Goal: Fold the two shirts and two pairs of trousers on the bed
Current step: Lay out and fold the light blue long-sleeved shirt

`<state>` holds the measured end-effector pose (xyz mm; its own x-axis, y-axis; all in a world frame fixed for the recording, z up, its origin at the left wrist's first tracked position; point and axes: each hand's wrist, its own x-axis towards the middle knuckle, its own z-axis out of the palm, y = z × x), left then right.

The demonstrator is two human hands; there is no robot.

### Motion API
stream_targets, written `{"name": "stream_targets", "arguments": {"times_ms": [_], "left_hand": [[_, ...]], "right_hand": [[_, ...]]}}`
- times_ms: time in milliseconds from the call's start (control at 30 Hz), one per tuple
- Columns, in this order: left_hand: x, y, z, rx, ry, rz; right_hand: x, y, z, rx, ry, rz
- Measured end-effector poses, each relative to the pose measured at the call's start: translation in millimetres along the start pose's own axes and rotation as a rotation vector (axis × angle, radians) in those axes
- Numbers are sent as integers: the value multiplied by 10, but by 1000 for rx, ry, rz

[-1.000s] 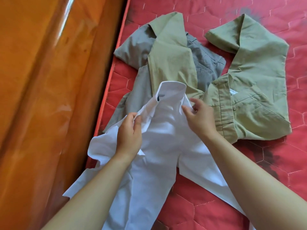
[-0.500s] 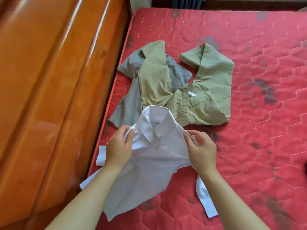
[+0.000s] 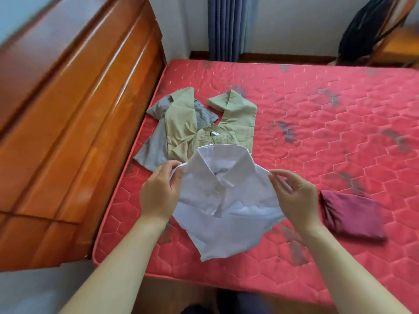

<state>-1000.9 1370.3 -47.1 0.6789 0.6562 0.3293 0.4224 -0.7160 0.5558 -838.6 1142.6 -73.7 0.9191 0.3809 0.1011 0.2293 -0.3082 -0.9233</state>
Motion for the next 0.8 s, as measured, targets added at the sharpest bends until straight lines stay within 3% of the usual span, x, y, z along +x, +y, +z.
{"name": "stream_targets", "arguments": {"times_ms": [467,800], "left_hand": [[-1734,1051,-591,-244,73,152],[-1493,1584,-419,-271,89,193]], "right_hand": [[-1906,-278,-1638,-147,336,-169],[-1680,-381,-2191,-186,434,-187]]}}
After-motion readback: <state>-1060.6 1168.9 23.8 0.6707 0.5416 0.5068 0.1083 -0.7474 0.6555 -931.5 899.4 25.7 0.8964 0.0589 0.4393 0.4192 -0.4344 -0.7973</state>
